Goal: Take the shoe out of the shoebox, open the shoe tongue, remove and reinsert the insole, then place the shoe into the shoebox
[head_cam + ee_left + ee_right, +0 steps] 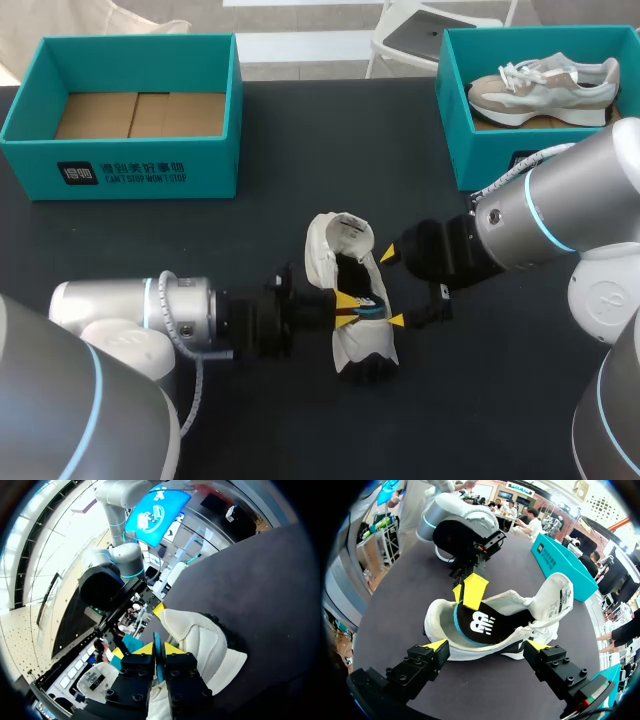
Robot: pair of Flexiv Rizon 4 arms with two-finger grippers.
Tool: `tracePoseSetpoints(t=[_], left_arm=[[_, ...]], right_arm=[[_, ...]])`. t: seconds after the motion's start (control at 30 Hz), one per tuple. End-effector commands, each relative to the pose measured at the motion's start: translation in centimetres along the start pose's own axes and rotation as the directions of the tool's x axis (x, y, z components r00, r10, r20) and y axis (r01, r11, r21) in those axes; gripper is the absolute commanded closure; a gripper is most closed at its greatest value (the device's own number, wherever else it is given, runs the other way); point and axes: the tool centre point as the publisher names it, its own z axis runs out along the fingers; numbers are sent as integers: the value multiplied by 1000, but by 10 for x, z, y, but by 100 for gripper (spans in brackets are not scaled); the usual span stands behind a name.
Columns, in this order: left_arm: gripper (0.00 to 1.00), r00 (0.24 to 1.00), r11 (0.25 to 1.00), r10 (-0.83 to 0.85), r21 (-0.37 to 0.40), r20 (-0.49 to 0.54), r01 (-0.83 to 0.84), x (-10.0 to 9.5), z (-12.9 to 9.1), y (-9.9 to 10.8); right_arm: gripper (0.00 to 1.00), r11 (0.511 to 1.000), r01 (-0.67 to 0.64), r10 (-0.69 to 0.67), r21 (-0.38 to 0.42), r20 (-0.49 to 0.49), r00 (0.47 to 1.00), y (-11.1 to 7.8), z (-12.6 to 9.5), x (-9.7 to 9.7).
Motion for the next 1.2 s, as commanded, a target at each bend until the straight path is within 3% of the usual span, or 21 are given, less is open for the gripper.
tracePoseSetpoints(t=[0.03,0.07,0.13,0.37,0.57,0.63,0.77,0.87,1.0,1.03,1.07,1.13,1.2], left_arm=[[50,1000,1000,2,20,14,-2,-10,-11,-12],[40,1000,1000,4,25,12,-4,-13,-12,-15],[35,1000,999,-2,34,9,2,-19,-15,-18],[31,999,999,13,41,-32,-12,-33,-20,-23],[35,996,999,31,32,-86,-28,-46,-17,-20],[29,992,998,50,34,-118,-46,-54,-17,-20],[31,967,996,87,40,-241,-80,-70,-15,-15],[41,949,994,108,60,-297,-94,-82,-13,-12],[38,894,987,160,92,-420,-133,-91,-12,-12],[33,870,986,164,100,-466,-132,-93,-12,-11],[18,849,984,180,105,-497,-147,-95,-13,-10],[4,814,983,184,124,-551,-138,-99,-13,-9],[0,759,982,190,123,-623,-144,-101,-15,-9]], right_arm=[[0,1000,0,0,-1,2,1000,0,0,1],[0,1000,0,0,-1,2,1000,0,0,1],[0,1000,0,0,-1,2,1000,0,0,1],[0,1000,0,0,-1,2,1000,0,0,1],[0,1000,0,0,-1,2,1000,0,0,1],[0,1000,0,0,-1,2,1000,0,0,1],[0,1000,0,0,-1,2,1000,0,0,1],[0,1000,0,0,-1,2,1000,0,0,1],[0,1000,-8,8,29,14,1000,-5,-21,2],[0,999,-7,7,39,16,1000,-6,-26,2],[0,999,-9,8,43,18,1000,-8,-32,3],[0,997,-4,2,72,16,1000,-13,-41,4],[0,996,3,-4,86,12,1000,-18,-50,5]])
